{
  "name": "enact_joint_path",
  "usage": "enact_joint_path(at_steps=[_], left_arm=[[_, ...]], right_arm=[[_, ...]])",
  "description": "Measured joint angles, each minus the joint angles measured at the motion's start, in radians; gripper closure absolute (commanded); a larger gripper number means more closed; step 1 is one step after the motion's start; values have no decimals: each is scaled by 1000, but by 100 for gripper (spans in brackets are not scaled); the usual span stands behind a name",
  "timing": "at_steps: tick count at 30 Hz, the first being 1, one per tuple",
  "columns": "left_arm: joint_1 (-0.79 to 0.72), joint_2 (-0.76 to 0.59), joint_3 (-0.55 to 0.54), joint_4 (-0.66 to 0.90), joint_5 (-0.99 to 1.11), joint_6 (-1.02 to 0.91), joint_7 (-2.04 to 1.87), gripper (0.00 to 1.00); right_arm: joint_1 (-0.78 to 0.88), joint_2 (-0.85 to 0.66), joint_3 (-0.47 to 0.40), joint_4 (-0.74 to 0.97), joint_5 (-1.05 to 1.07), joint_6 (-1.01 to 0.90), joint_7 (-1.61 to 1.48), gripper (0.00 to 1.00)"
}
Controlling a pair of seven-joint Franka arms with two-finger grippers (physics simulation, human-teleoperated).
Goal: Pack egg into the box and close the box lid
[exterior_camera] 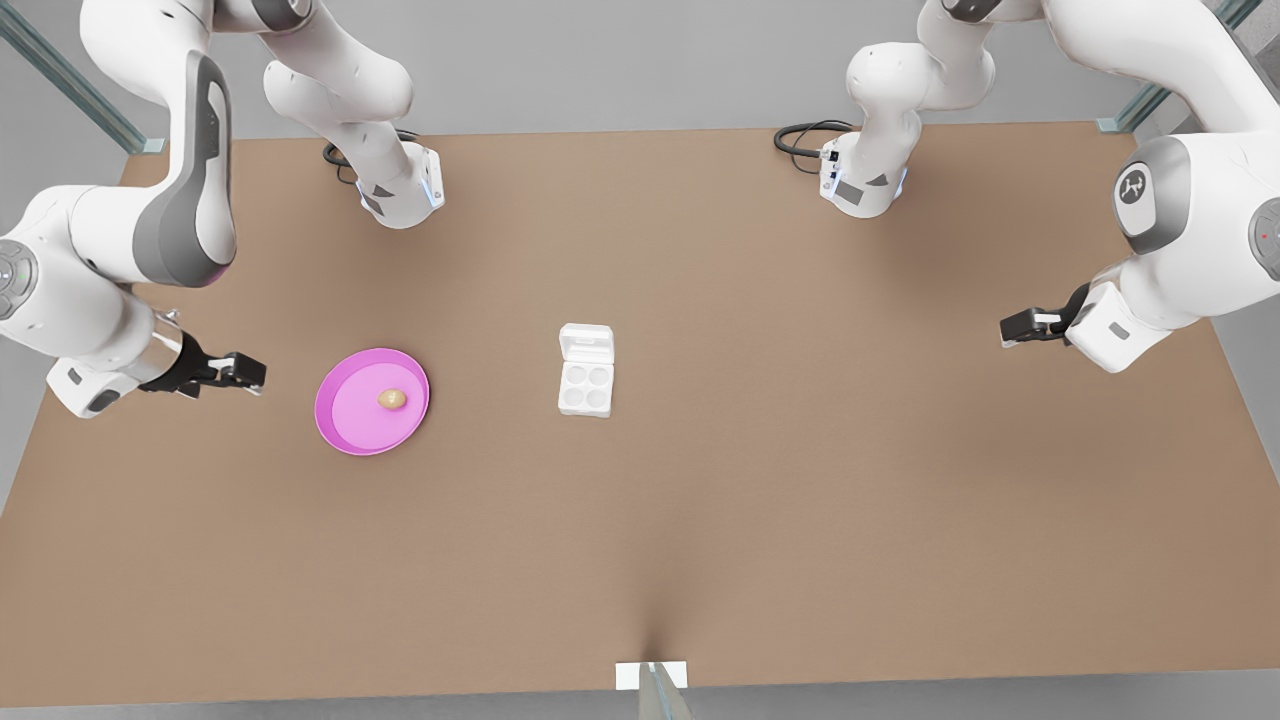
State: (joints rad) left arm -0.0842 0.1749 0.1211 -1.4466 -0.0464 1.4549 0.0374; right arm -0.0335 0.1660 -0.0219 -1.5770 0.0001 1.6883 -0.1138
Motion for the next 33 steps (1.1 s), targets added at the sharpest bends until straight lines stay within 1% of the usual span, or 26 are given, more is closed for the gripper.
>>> enact_joint_path(at_steps=[4, 5, 6, 7, 9, 10, 11, 12, 13, 14, 15, 16, 17, 18, 22, 24, 25, 26, 28, 30, 31, 33], left_arm=[[0, 0, 2, -1, 1, -2, -4, 0], [0, 0, 2, -10, 0, -2, -4, 0], [0, 6, 1, -14, 0, -14, -3, 0], [0, 12, 2, -14, 0, -20, -4, 0], [0, 23, 2, -12, -2, -19, -4, 0], [0, 23, 2, -12, -2, -21, -4, 0], [0, 26, 2, -12, -3, -21, -2, 0], [0, 28, 2, -12, -3, -21, -2, 0], [0, 35, 2, -12, -2, -21, -2, 0], [0, 38, 2, -12, -2, -19, -2, 0], [-1, 44, 2, -11, 0, -18, -2, 0], [0, 50, 2, -11, 0, -18, -2, 0], [0, 52, 3, -11, 1, -16, -2, 0], [0, 53, 3, -11, 2, -12, -2, 0], [-1, 64, 2, -6, 3, -16, -2, 0], [0, 64, 2, -6, 3, -21, -4, 0], [-1, 64, 3, -8, 3, -22, -4, 0], [0, 64, 2, -9, 3, -22, -4, 0], [0, 70, 3, -9, 3, -21, -4, 0], [-1, 73, 3, -11, 3, -21, -4, 0], [0, 74, 3, -11, 3, -21, -4, 0], [0, 78, 3, -12, 4, -21, -2, 0]], right_arm=[[-18, 2, 0, -27, 2, 58, -23, 0], [-36, 4, 0, -51, 42, 102, -76, 0], [-51, 28, -1, -45, 138, 72, -30, 0], [-63, 50, -1, -35, 257, -8, 255, 0], [-94, 130, -1, -22, 449, -86, 792, 0], [-102, 185, -1, -11, 525, -85, 959, 0], [-144, 243, 1, 1, 578, -85, 957, 0], [-192, 293, 2, -9, 705, -89, 940, 0], [-212, 352, 0, -17, 825, -73, 1042, 0], [-201, 351, 12, -26, 836, -31, 1173, 0], [-201, 330, 45, -73, 839, -17, 1197, 0], [-200, 283, 100, -180, 850, 90, 1195, 0], [-200, 217, 116, -279, 909, 147, 1182, 0], [-198, 182, 137, -342, 918, 178, 1160, 0], [-205, 126, 139, -440, 922, 185, 1164, 0], [-208, 121, 137, -475, 920, 189, 1169, 0], [-205, 121, 138, -499, 921, 221, 1158, 0], [-210, 122, 137, -527, 960, 235, 1126, 0], [-216, 135, 136, -572, 1047, 277, 1034, 0], [-227, 199, 128, -575, 1119, 281, 922, 0], [-229, 223, 128, -579, 1145, 301, 862, 0], [-244, 225, 128, -596, 1153, 306, 817, 0]])
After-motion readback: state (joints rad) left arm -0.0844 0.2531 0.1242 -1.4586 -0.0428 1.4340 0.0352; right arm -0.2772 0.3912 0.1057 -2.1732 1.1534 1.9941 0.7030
